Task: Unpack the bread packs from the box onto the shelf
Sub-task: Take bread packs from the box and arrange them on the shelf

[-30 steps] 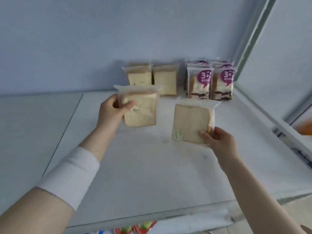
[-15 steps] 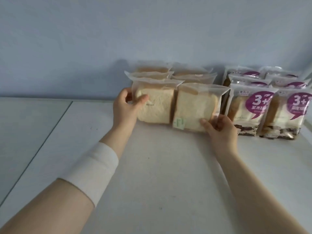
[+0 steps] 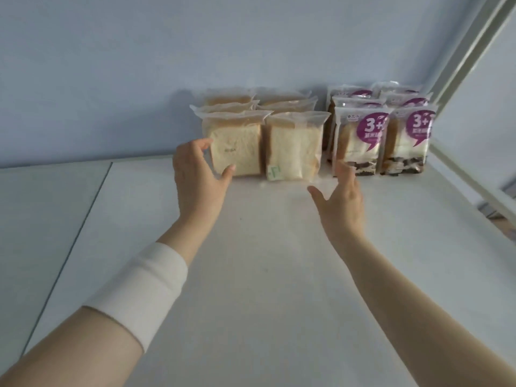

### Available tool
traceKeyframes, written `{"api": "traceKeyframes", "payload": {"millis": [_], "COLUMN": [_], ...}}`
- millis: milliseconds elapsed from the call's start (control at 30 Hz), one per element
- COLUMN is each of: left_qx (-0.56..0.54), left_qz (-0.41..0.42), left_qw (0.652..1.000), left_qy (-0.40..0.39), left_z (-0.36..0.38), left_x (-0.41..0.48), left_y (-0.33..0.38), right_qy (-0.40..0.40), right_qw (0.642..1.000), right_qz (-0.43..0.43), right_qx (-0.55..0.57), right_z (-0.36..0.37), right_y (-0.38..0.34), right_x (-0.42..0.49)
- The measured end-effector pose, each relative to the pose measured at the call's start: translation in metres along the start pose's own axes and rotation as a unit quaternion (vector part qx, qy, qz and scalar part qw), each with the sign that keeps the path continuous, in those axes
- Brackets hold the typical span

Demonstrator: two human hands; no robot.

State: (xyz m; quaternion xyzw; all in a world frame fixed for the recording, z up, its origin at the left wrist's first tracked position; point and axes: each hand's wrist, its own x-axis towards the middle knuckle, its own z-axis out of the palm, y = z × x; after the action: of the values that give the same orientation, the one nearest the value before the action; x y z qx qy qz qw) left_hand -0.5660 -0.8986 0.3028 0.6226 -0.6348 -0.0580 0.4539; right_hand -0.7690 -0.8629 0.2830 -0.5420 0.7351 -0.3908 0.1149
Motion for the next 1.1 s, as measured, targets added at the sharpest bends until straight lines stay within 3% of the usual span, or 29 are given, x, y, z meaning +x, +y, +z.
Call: {"api": "traceKeyframes", "payload": {"millis": [67, 167, 267, 533, 700, 900, 1100], "left_qx": [0.077, 0.146, 0.185, 0.149, 0.162, 0.183, 0.207], "left_qz": [0.09, 0.231, 0.33, 0.49, 0.567, 0.599, 0.58], "left_qw": [0.984, 0.921, 0.869, 0.78, 0.698, 0.597, 0.54], "left_qy": [-0.135, -0.276, -0.319, -0.359, -0.406, -0.501, -0.573], "left_z": [-0.008, -0.011, -0.007, 0.052, 0.112, 0.18, 0.272], "left_x": [-0.032, -0.088, -0.148, -0.323, -0.468, -0.605, -0.676], "left_y": [0.02, 0.06, 0.111, 0.267, 0.348, 0.38, 0.373], "right_qy": [-0.007, -0.013, -0.002, 0.049, 0.021, -0.03, -0.107], "right_qw": [0.997, 0.982, 0.969, 0.91, 0.837, 0.772, 0.746], "right_qz": [-0.025, -0.033, 0.015, 0.218, 0.381, 0.522, 0.581], "right_qx": [-0.075, -0.183, -0.247, -0.348, -0.392, -0.361, -0.308], "right_z": [-0.024, -0.064, -0.114, -0.272, -0.348, -0.382, -0.369], "right_y": [0.006, 0.026, 0.057, 0.196, 0.312, 0.42, 0.509], "right_x": [-0.035, -0.093, -0.151, -0.296, -0.41, -0.511, -0.522]}}
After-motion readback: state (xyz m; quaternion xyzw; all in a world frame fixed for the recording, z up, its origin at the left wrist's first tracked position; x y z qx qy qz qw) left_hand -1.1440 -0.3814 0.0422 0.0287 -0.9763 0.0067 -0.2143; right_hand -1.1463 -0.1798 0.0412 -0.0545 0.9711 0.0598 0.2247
